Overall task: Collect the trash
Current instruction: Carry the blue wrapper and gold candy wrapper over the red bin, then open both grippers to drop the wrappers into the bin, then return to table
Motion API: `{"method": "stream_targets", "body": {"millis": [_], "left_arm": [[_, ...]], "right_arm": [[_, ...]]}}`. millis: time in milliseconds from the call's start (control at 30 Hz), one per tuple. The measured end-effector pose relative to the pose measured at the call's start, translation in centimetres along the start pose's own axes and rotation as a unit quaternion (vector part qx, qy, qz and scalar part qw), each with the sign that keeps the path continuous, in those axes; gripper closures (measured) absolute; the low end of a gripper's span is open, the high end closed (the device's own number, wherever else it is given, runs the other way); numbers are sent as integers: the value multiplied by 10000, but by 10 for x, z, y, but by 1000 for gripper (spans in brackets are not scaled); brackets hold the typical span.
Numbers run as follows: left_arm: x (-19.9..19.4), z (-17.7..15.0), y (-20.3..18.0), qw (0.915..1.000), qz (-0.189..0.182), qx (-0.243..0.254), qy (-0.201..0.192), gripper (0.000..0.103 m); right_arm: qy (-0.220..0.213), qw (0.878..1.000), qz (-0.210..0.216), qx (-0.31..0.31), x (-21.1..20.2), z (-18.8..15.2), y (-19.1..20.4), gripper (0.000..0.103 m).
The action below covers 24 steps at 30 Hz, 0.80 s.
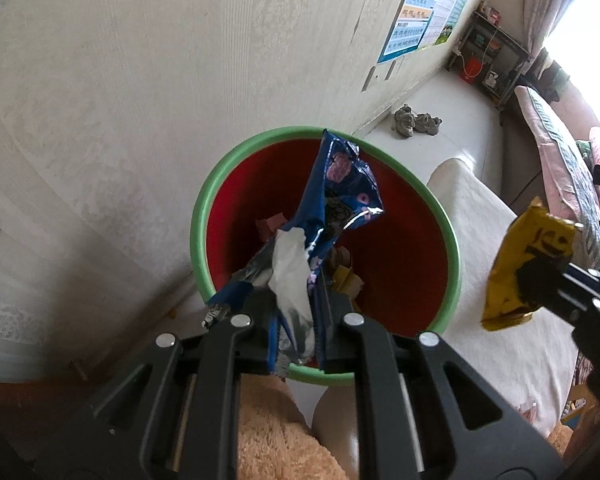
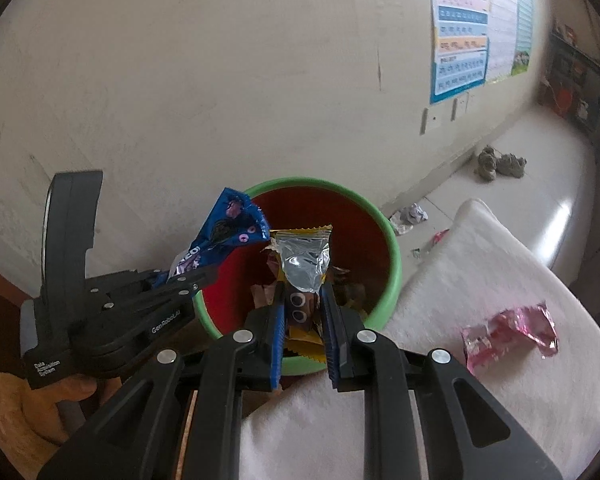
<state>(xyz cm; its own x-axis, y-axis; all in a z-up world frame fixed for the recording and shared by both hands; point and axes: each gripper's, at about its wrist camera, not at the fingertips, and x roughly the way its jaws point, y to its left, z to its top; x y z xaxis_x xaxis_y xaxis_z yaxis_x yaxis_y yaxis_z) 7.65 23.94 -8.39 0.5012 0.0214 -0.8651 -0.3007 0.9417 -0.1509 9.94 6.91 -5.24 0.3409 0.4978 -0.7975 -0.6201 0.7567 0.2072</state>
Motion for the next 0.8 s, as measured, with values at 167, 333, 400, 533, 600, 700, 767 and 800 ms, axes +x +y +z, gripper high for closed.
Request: {"method": "stream_targets", "body": {"millis": [167,333,400,533,600,700,767,800], "left_arm": [[2,2,4,10000,2,-18,7,90],[6,4,5,10000,8,-46,48,90],[8,5,6,10000,4,-54,63,90],[9,6,7,10000,1,-61,66,90],[10,5,7,10000,18,-56,71,90],[12,5,7,9999,91,-85,50,71],[9,4,7,9998,159,-73,-69,55],[9,3,7,9998,181,-58,-102,55]], "right_arm": [[72,10000,-25,-6,8,0,-1,85],[146,9999,-40,9,13,-3,-2,85],[165,9998,-61,-2,16,-2,-2,85],[159,9998,-113,-59,21,-1,0,85],[134,9998,-134,-63,22,-1,1,85],[73,9999,-115,-38,22,0,1,58],[-50,9999,-134,-21,17,-1,-1,50],[-69,9999,-147,-34,16,-1,-1,50]]}}
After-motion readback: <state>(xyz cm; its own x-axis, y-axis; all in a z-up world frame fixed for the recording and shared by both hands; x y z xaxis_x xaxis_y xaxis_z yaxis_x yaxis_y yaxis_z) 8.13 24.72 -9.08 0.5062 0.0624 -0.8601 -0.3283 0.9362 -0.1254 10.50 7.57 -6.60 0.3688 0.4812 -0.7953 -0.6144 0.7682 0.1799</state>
